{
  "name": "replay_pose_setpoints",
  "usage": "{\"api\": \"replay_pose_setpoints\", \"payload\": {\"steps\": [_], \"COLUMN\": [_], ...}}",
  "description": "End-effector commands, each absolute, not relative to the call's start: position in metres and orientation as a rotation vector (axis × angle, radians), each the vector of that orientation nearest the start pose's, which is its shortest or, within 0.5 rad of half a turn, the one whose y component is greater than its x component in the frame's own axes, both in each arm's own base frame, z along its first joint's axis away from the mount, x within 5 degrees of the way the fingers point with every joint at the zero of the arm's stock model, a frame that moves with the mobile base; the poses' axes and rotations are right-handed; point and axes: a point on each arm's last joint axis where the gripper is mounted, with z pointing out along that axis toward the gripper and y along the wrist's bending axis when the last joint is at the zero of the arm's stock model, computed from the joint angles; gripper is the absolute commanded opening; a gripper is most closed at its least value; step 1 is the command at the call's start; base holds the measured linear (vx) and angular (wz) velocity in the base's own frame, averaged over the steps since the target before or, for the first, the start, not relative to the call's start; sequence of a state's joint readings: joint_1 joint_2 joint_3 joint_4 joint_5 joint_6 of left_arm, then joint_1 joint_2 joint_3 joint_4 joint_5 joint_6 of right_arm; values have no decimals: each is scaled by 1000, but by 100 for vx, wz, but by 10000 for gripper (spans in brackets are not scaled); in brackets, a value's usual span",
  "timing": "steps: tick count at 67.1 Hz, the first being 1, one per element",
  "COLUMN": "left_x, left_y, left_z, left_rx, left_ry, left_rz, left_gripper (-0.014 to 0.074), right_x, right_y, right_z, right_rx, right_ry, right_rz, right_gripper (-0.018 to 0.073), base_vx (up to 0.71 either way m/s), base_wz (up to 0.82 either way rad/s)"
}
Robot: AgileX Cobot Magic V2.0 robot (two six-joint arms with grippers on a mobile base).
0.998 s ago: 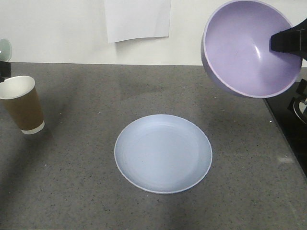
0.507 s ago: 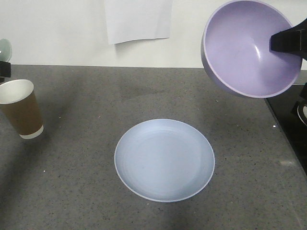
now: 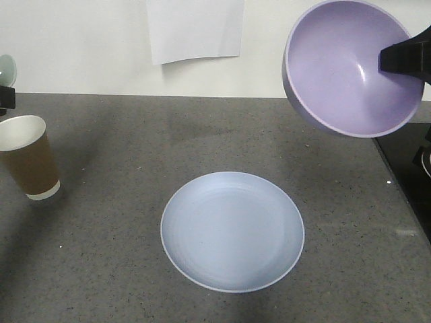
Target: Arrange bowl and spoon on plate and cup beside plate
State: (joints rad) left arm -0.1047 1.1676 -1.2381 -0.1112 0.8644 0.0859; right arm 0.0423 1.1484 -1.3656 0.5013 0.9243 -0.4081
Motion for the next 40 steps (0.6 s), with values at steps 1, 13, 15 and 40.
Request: {"api": "replay_pose_setpoints", "payload": {"steps": [1,13,15,40], "left_x": [234,234,234,234], "left_y": [-34,-34,-34,-34], "left_z": [416,416,416,416], "left_rx": [157,157,157,157], "left_ry": [2169,2169,2169,2169], "left_rz": [-166,-166,-166,-166], "left_gripper": [-6,-6,-6,-6], "right_x": [216,216,216,216], "right_y": [43,43,43,43], "right_z": [467,467,467,467], "right_rx": [-338,-338,-338,-338], "right_ry": [1963,1963,1963,1963], "right_rz": [383,383,383,383], "right_gripper": [-4,-4,-4,-4], "base_vx": [2,1,1,0], "base_wz": [0,0,0,0]}}
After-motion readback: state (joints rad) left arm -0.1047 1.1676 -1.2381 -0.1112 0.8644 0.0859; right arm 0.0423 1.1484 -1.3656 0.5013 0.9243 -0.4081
